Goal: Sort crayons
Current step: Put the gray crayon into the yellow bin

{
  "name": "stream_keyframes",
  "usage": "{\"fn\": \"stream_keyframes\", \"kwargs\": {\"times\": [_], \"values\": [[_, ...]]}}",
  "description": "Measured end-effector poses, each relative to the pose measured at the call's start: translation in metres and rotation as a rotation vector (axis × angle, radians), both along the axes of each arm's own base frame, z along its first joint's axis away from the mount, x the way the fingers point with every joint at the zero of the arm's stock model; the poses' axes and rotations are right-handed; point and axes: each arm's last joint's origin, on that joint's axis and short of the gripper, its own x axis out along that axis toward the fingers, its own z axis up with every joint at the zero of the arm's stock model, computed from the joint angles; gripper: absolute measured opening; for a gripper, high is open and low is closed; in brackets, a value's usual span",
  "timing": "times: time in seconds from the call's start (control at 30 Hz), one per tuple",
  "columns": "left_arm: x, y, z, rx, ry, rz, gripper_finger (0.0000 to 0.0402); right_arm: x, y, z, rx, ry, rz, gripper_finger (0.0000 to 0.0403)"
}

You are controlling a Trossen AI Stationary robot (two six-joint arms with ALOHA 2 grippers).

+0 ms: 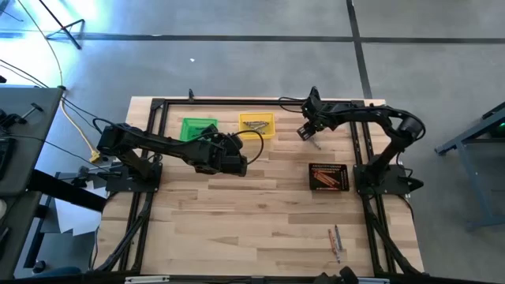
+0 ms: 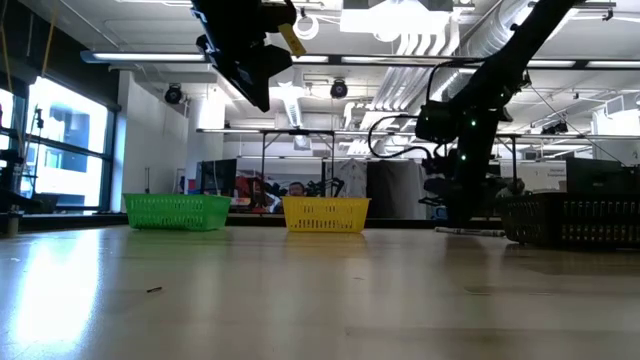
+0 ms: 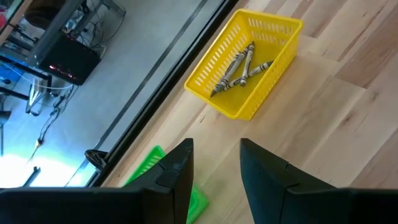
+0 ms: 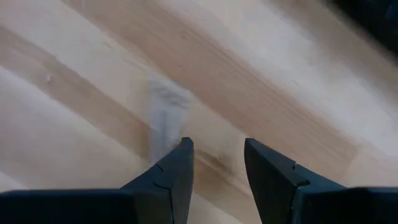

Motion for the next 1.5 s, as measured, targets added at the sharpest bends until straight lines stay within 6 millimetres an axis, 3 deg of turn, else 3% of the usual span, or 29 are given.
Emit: {"fn": "stream_keyframes", "kwargs": {"times": [0.2,0.5,0.77,1.2,1.5], "values": [[0.0,0.0,0.0,0.002,0.001,-0.001,0.0115,0.004,-0.002,0.003,0.014,-0.013,-0.008,0.0138],[0.0,0.0,0.0,0.002,0.003,-0.001,0.0115,0.021,-0.013,0.029,-0.029,-0.077,0.027,0.0138],[0.0,0.0,0.0,-0.005,0.004,-0.003,0.0115,0.038,-0.002,0.037,-0.017,-0.118,0.136,0.0138],[0.0,0.0,0.0,-0.01,0.005,-0.005,0.0115,0.05,0.002,-0.001,0.07,-0.022,0.165,0.0138],[0.0,0.0,0.0,-0.009,0.005,-0.005,0.0115,0.051,0.001,-0.006,0.078,-0.01,0.166,0.0126]]}}
